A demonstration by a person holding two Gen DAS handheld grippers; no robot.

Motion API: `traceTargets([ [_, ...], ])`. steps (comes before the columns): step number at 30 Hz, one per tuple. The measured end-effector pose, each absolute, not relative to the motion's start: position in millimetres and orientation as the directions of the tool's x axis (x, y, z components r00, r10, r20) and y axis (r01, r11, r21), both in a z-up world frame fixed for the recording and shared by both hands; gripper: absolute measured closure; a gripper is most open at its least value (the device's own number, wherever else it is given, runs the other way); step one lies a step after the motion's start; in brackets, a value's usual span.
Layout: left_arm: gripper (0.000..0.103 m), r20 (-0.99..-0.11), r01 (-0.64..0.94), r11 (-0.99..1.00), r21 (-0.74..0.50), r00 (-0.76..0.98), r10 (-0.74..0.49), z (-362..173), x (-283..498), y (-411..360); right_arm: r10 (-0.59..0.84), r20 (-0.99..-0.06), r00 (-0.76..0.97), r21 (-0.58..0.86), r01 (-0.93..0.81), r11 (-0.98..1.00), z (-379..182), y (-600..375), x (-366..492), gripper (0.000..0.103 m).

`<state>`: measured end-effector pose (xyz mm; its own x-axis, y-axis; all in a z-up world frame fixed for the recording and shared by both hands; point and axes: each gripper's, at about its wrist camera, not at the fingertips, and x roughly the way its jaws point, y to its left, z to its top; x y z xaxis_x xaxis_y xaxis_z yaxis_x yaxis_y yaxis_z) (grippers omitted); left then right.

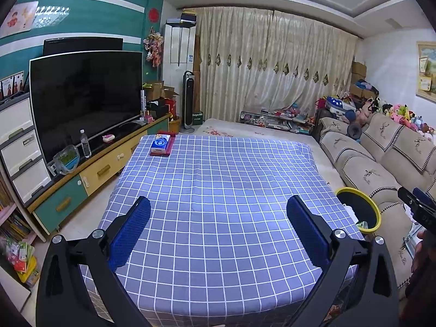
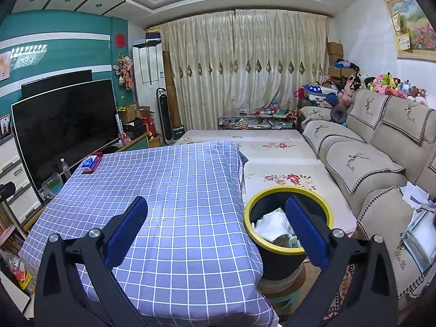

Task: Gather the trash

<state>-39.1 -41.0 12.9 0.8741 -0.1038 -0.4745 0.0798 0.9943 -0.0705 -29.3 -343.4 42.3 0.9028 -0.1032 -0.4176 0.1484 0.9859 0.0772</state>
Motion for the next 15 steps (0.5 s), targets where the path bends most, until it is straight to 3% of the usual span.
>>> traceTargets([
  [15, 0.005, -0.496, 0.073, 0.994, -0.080, 0.862, -0.103, 3.3, -23.9, -30.7, -0.091, -0.418, 0.904, 0.076, 0.134, 0.988, 43.8, -336.0, -21.1, 0.007],
])
